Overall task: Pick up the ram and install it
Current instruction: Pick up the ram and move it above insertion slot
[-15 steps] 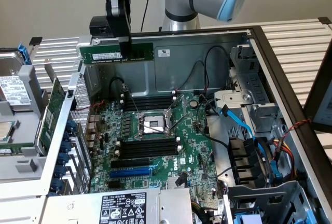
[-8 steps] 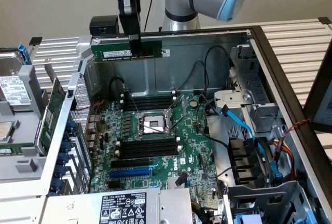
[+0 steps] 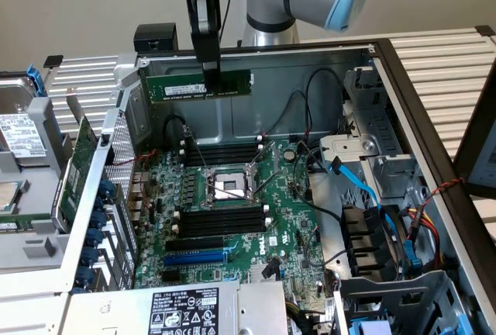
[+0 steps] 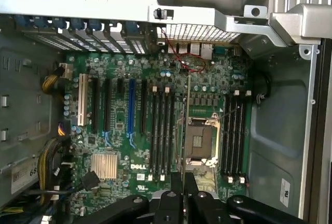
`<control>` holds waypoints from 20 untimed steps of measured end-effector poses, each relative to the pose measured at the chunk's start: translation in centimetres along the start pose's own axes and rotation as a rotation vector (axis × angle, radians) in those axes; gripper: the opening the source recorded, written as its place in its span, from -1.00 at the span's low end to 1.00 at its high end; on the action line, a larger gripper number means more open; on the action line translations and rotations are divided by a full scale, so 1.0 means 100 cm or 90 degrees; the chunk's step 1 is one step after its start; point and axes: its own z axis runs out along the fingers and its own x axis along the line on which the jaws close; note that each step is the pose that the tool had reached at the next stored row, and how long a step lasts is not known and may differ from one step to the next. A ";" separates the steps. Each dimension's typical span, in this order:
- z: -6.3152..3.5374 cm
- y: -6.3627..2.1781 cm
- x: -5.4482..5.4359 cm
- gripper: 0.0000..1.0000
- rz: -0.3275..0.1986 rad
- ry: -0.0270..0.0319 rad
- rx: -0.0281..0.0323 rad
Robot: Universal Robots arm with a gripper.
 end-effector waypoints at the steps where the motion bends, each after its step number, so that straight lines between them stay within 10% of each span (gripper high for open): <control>1: 0.0008 0.0001 0.000 -0.73 0.000 0.0030 0.0000; 4: 0.0036 -0.0003 0.000 -0.73 0.000 0.0056 0.0022; 20: 0.0224 -0.0035 0.000 -0.73 0.000 -0.0134 0.0044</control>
